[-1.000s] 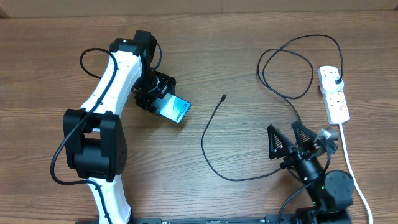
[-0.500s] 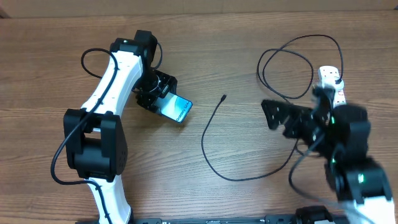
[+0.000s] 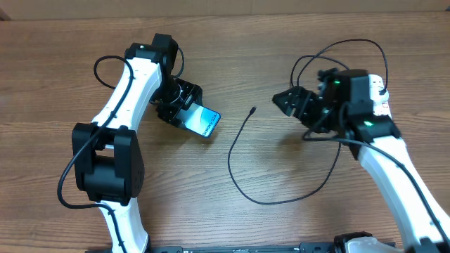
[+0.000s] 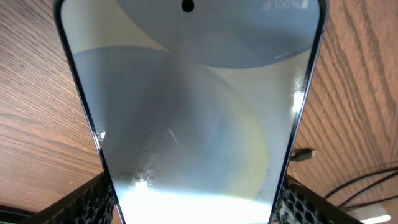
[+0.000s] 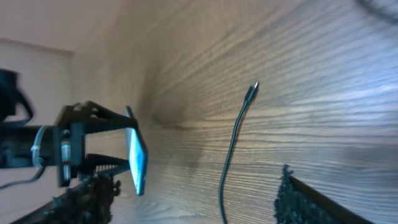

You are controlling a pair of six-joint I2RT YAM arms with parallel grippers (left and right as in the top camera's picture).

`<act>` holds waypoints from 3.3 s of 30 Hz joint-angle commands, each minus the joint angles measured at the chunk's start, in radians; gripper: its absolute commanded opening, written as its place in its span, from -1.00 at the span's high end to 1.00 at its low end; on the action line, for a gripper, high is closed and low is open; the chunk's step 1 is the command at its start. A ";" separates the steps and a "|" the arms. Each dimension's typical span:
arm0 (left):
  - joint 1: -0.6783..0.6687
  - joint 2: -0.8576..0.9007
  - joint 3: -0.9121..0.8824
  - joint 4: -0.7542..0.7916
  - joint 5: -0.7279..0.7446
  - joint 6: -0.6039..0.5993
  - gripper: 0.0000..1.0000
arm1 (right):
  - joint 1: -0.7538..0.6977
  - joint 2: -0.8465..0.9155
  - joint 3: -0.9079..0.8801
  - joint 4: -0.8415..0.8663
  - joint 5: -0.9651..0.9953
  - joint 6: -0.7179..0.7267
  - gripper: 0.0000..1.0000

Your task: Plug charger to phone and switch on socket

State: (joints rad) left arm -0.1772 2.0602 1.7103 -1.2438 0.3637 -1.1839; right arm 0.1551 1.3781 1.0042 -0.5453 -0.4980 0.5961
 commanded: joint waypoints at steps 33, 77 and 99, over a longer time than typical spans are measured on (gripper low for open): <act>-0.008 -0.009 0.029 0.044 0.370 -0.111 -0.27 | 0.409 0.223 0.018 0.399 0.217 0.389 0.07; -0.046 -0.008 0.029 0.045 0.336 -0.114 -0.28 | 0.438 0.274 0.018 0.437 0.217 0.404 0.92; -0.046 -0.008 0.029 0.201 0.291 0.128 -0.95 | 0.255 0.167 0.018 0.373 0.206 0.431 0.93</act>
State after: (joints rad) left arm -0.2165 2.0602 1.7157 -1.0695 0.6659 -1.1881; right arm 0.4492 1.6238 1.0042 -0.1837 -0.2886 1.0027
